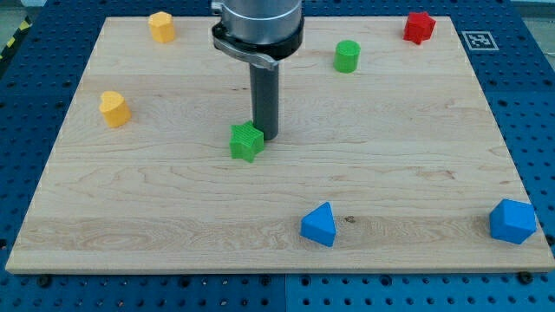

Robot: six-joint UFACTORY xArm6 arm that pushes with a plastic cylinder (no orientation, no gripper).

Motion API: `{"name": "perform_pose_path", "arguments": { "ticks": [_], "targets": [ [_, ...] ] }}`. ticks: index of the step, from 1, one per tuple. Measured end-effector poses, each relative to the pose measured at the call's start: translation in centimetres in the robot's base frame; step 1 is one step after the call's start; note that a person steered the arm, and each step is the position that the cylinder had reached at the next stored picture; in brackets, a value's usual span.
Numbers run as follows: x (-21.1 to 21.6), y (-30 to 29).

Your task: Move the green star to the bottom left

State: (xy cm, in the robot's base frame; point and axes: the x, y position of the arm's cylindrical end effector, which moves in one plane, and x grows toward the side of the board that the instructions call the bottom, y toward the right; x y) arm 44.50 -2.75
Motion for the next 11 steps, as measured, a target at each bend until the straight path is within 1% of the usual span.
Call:
{"name": "perform_pose_path", "arguments": {
  "ticks": [2,5,6,7,9,10,11],
  "targets": [
    [0.8,-3.3],
    [8.6,-3.4],
    [9.1,-3.5],
    [8.7,-5.0],
    [8.7,-9.6],
    [9.6,-10.5],
    [11.6,-11.5]
  ]
}}
